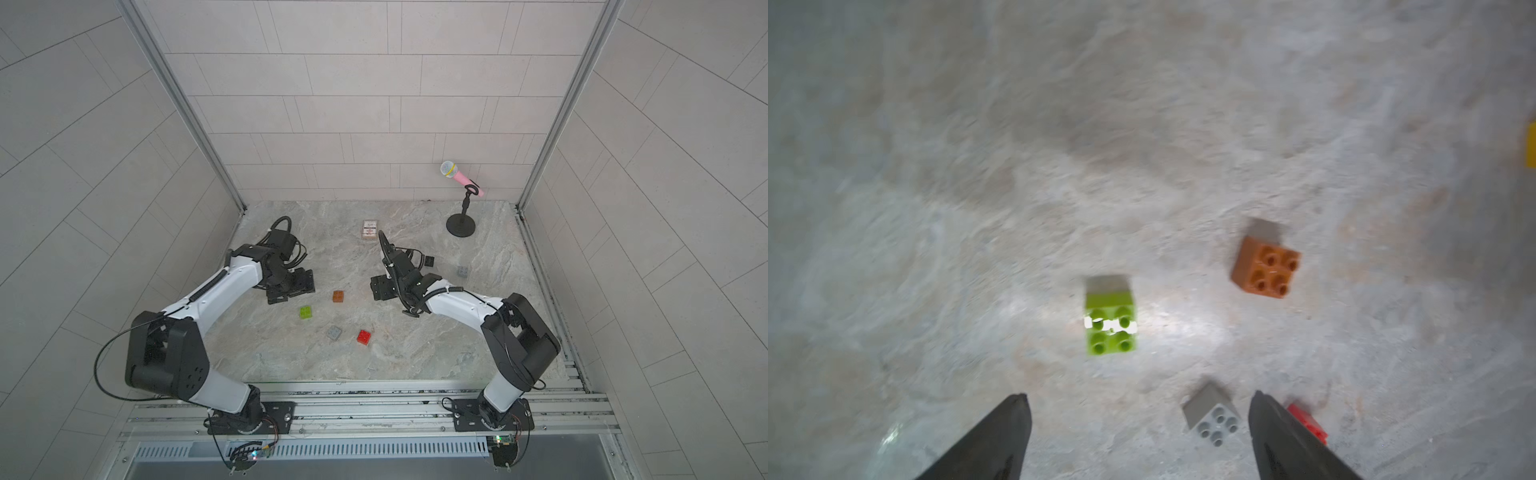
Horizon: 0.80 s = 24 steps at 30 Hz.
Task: Assemble the letter h with lego
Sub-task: Pick up the lego brick from the center of the board.
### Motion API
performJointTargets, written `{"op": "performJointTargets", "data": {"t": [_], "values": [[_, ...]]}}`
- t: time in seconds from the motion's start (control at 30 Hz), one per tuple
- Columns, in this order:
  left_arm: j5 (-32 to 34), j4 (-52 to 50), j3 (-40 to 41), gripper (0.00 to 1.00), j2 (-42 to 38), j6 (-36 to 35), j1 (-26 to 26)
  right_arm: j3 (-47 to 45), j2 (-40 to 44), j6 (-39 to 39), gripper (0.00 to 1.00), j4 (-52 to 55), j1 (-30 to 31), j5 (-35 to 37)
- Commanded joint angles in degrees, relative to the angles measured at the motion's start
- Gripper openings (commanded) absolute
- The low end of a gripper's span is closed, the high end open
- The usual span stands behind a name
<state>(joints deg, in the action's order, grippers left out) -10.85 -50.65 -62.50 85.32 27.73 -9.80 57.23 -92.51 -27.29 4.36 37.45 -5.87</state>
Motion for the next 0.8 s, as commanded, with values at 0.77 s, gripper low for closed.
{"op": "performJointTargets", "data": {"t": [0.77], "values": [[5.71,4.51,1.90,0.61,13.04,7.69,-3.73,10.62,-9.96,3.81,0.80,10.49,5.46,-6.86]]}}
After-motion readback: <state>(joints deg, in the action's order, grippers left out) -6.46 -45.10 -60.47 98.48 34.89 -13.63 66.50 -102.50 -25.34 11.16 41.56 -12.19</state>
